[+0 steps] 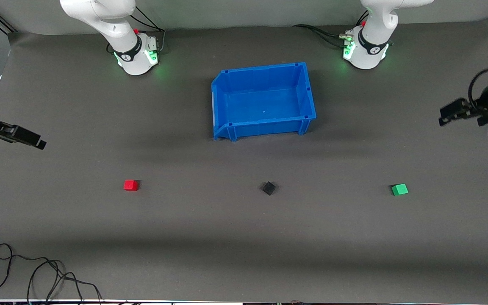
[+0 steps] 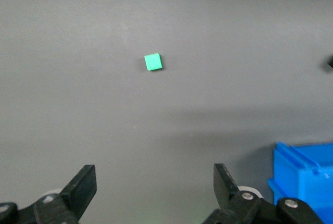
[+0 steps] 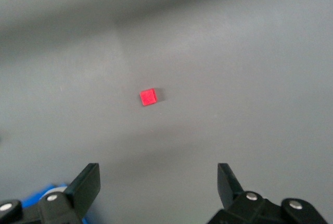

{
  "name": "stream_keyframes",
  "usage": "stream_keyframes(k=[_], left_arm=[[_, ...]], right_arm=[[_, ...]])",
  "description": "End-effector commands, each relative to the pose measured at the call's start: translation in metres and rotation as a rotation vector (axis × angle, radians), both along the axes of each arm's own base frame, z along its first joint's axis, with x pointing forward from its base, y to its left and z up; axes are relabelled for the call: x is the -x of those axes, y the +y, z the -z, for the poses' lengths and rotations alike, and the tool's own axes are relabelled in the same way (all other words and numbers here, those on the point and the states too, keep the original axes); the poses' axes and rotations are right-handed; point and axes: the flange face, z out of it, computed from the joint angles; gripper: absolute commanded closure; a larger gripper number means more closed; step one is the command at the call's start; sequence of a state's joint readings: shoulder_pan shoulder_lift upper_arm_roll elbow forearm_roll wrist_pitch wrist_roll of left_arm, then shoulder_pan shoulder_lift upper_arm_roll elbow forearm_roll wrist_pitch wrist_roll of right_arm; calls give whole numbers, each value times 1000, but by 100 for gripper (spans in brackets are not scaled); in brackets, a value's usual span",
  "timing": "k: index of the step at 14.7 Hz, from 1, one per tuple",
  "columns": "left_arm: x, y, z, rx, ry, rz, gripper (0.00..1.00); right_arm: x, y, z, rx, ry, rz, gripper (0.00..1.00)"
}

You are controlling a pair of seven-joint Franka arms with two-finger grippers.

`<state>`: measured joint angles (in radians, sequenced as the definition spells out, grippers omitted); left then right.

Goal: Attach green and red cubes to black cube
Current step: 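Reach the right gripper to the red cube while the left gripper reaches the green cube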

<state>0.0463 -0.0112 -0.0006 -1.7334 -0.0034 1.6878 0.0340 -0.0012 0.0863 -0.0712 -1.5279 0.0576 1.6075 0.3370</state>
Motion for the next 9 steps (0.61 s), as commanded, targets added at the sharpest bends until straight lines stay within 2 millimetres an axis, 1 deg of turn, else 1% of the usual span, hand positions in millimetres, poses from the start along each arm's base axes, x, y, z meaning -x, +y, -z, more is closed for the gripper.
stream_keyframes(k=[1, 3, 4, 5, 6, 7, 8, 9], left_arm=[[-9, 10, 49, 18, 9, -32, 0], [-26, 10, 84, 16, 31, -32, 0], [-33, 9, 98, 9, 28, -29, 0], [-41, 10, 118, 1, 39, -26, 0], [-48, 11, 139, 1, 61, -25, 0], [-55, 12, 157, 2, 73, -41, 0], [-62, 13, 171, -2, 78, -83, 0], [-70, 13, 180, -3, 69, -92, 0]], right_arm=[[-1, -5, -4, -29, 12, 307, 0], [-7, -2, 9, -24, 49, 540, 0], [-12, 1, 22, -21, 76, 632, 0], [-16, 1, 36, -44, 113, 697, 0], [-20, 1, 57, -85, 172, 752, 0], [-24, -8, 80, -115, 225, 806, 0], [-31, -13, 108, -138, 280, 833, 0], [-37, -17, 134, -167, 329, 858, 0]])
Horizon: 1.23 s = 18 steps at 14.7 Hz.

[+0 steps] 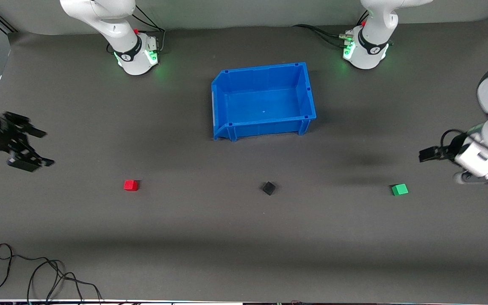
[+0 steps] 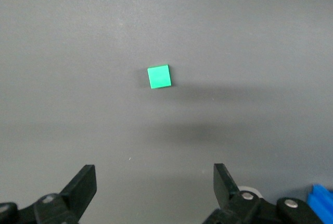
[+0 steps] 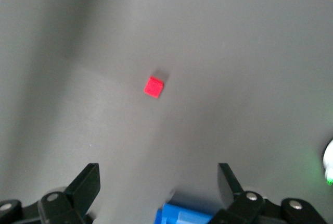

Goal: Attach green and red cubes to black cube
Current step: 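Reach the right gripper to the red cube while the left gripper reaches the green cube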

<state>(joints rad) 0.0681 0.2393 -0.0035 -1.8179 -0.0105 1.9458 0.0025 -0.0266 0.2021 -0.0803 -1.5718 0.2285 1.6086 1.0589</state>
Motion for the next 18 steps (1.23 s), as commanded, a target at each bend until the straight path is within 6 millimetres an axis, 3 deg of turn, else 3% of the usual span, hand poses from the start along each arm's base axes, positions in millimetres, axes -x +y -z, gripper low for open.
stream_keyframes(k=[1, 7, 11, 15, 18], left_arm=[[-21, -2, 25, -14, -7, -36, 0], [-39, -5, 81, -15, -12, -38, 0], [-38, 1, 119, -11, 42, -53, 6], [-49, 1, 174, -11, 2, -136, 11], [-64, 2, 197, -16, -12, -161, 12]], right_arm=[[-21, -22, 72, -113, 92, 131, 0], [-27, -26, 210, -198, 80, 332, 0], [-30, -23, 284, -215, 89, 406, 0], [-27, -4, 320, -201, 75, 429, 0], [-20, 1, 331, -185, 71, 436, 0]])
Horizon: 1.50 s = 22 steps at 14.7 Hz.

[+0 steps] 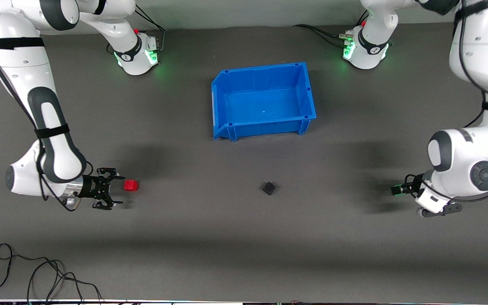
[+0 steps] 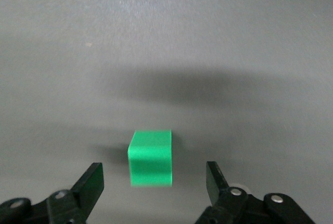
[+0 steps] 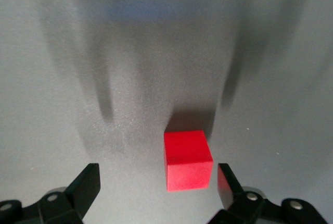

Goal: Attach green and red cubes to black cube
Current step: 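Close the right gripper on the red cube while the left gripper grasps green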

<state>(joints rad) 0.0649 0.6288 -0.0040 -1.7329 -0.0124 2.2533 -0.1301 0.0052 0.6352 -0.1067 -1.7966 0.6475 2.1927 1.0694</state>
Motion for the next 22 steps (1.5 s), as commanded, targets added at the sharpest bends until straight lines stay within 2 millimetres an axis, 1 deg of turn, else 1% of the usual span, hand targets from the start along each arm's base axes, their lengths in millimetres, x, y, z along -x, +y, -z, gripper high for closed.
stream_keyframes(k=[1, 4, 5, 6, 7, 8, 9, 10, 11, 12, 13, 14, 15, 16, 17, 18, 19, 20, 21, 22], left_arm=[[-15, 1, 10, -5, -8, -26, 12], [-13, 0, 14, -11, 9, -11, 22], [-12, 1, 18, -12, 14, 1, 22], [-11, 2, 19, -15, 17, 6, 26], [-11, 5, 20, -22, 17, 10, 30], [-10, 6, 24, -21, 23, 8, 32], [-10, 5, 24, -21, 23, 10, 38], [-10, 5, 25, -22, 25, 11, 44], [-8, 5, 31, -22, 33, 11, 48], [-9, 4, 33, -21, 34, 13, 49], [-8, 5, 32, -21, 40, 11, 54], [-8, 5, 31, -21, 40, 10, 66], [-8, 5, 30, -22, 40, 7, 79], [-9, 5, 26, -23, 34, 3, 88], [-10, 5, 23, -22, 33, -2, 95], [-12, 6, 18, -22, 36, -10, 100], [-16, 5, 4, -10, 35, -26, 100], [-19, 4, -6, -13, 48, -53, 100], [-24, 1, -18, -19, 61, -97, 100], [-28, -3, -30, -26, 78, -140, 100]], right_arm=[[7, 2, 4, 5, -5, 33, 0], [15, 2, 10, 1, 8, 23, 0], [18, 2, 11, 0, 12, 21, 1], [20, 3, 11, -1, 12, 15, 4], [19, 3, 9, -4, 11, 13, 15], [19, 3, 7, -5, 9, 13, 29], [19, 3, 7, -5, 10, 12, 36], [18, 3, 5, -6, 6, 11, 45], [17, 3, 1, -6, 0, 10, 52], [16, 4, -1, -8, -2, 9, 56], [15, 4, -5, -8, -8, 10, 61], [13, 4, -8, -8, -13, 12, 61], [10, 6, -17, -9, -24, 17, 61], [5, 10, -28, -10, -43, 15, 63], [0, 21, -37, -9, -54, 9, 66], [-2, 26, -43, -12, -55, 10, 66], [-2, 28, -44, -15, -52, 6, 66], [-3, 30, -45, -17, -52, 4, 67], [-3, 36, -46, -17, -53, -6, 69], [-4, 41, -47, -17, -53, -11, 69]])
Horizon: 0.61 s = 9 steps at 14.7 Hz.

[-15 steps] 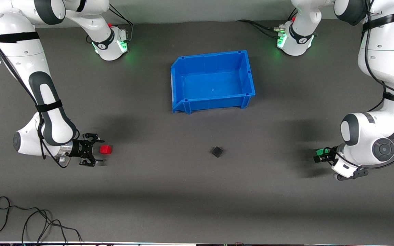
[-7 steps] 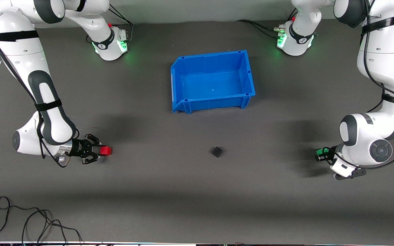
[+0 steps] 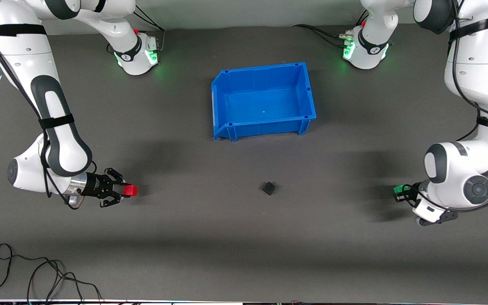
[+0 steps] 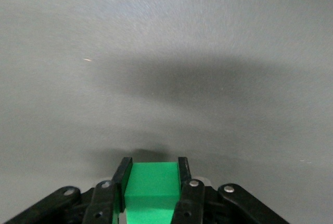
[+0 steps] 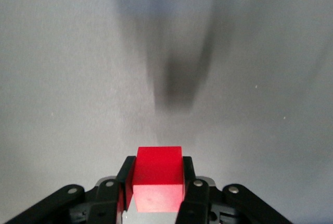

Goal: Attach green and red cubes to black cube
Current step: 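Close the right gripper on the red cube while the left gripper grasps green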

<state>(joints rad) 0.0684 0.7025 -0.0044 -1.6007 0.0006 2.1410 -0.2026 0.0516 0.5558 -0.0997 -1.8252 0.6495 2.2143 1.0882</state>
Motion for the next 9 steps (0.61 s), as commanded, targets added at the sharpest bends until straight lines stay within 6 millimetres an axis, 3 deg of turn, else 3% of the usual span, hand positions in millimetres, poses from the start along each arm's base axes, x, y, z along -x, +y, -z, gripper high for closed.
stream_keyframes(k=[1, 3, 4, 7, 9], left_arm=[[-13, -11, -48, -20, 36, -117, 100], [-14, -17, -68, -33, 39, -234, 100], [-12, -31, -72, -38, 47, -276, 100], [-5, -66, -85, -83, 49, -488, 100], [-1, -94, -81, -99, 62, -647, 100]], right_arm=[[-1, 12, -8, -20, 6, 14, 69], [-2, 18, -9, -19, 9, 15, 70], [-6, 30, -14, -17, 9, 22, 69], [-18, 91, -28, -6, 13, 61, 69], [-20, 145, -37, 6, 5, 101, 70]])
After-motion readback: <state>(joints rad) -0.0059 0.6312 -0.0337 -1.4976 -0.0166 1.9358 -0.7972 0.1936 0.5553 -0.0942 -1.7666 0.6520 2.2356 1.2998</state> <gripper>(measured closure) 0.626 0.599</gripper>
